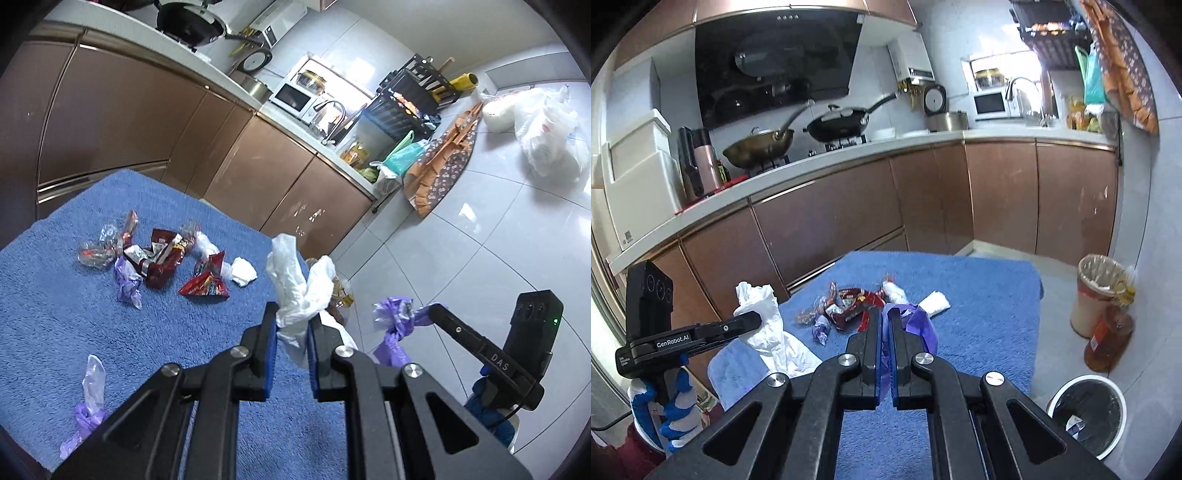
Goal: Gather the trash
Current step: 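Carry the tissue and purple bag to the bin and release both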
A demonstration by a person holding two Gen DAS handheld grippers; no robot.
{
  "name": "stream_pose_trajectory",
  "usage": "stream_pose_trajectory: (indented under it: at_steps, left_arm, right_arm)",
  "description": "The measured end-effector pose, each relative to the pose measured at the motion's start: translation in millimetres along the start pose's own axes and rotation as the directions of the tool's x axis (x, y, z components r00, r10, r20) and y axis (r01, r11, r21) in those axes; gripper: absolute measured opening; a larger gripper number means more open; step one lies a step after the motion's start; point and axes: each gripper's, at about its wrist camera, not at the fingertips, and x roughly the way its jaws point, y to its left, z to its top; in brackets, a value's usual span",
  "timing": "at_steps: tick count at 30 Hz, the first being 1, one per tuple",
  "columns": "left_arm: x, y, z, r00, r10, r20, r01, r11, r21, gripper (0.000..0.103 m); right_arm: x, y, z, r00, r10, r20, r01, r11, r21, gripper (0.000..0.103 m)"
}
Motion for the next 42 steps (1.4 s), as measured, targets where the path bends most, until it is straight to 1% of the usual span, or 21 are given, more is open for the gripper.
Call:
stream_pose_trajectory:
  at_steps: [6,10,13,17,19,24,26,29,32,34,37,38,42]
  left_arm:
    - [-4.4,-9.6,2.2,1.0,0.017,0.012,-0.017,1.0,0.015,0.013]
    - [4.0,-19.5,8.7,1.0,0.02,0.001,-0.02,0.999,0.035,0.013]
    - [15.7,-32.7,16.3,1.0,0.014,-0.007,-0.014,0.997,0.071,0.013]
    - [44.2,-58.0,22.6,0.999,-0.004,-0.047,0.01,0.992,0.128,0.013]
    - [64.3,-74.9,22.0,0.997,-0.013,-0.079,0.026,0.986,0.162,0.013]
    - [121.5,-107.7,17.1,0.985,-0.033,-0.169,0.07,0.973,0.219,0.013]
    - [151.8,-121.5,12.4,0.975,-0.041,-0.218,0.094,0.967,0.238,0.013]
    - [196.0,-141.7,2.8,0.958,-0.04,-0.283,0.12,0.954,0.274,0.013]
    - [242.0,-158.7,-10.6,0.935,-0.036,-0.352,0.151,0.94,0.305,0.013]
    - [278.5,-172.0,-23.2,0.916,-0.025,-0.4,0.169,0.929,0.329,0.013]
    - [324.2,-189.1,-41.8,0.887,-0.012,-0.462,0.192,0.918,0.346,0.013]
    - [344.1,-196.6,-51.4,0.874,-0.003,-0.485,0.2,0.913,0.355,0.013]
    - [398.9,-215.9,-80.6,0.838,0.038,-0.544,0.207,0.901,0.381,0.013]
  right_arm:
    - [-23.0,-1.6,3.4,0.998,-0.025,0.055,0.025,1.0,-0.005,0.004]
    - [-38.3,-12.4,5.7,0.994,-0.058,0.088,0.057,0.998,0.015,0.004]
    - [-50.4,-25.6,7.6,0.989,-0.098,0.11,0.094,0.995,0.036,0.004]
    - [-66.8,-44.8,6.6,0.974,-0.178,0.138,0.169,0.983,0.07,0.004]
    - [-72.9,-55.9,5.7,0.965,-0.218,0.144,0.206,0.974,0.093,0.004]
    - [-78.6,-92.6,-2.7,0.943,-0.308,0.123,0.288,0.945,0.154,0.004]
    - [-77.4,-107.3,-6.3,0.935,-0.337,0.109,0.315,0.932,0.176,0.004]
    - [-73.4,-133.4,-14.7,0.916,-0.394,0.075,0.372,0.905,0.208,0.004]
    - [-67.0,-163.2,-26.3,0.891,-0.454,0.027,0.435,0.868,0.24,0.004]
    - [-60.3,-184.4,-34.4,0.873,-0.488,-0.012,0.474,0.842,0.259,0.004]
    - [-49.5,-216.5,-49.9,0.852,-0.519,-0.068,0.515,0.807,0.288,0.004]
    - [-45.7,-225.4,-54.8,0.848,-0.523,-0.084,0.522,0.8,0.296,0.004]
    - [-28.2,-265.1,-76.7,0.826,-0.543,-0.15,0.56,0.761,0.327,0.004]
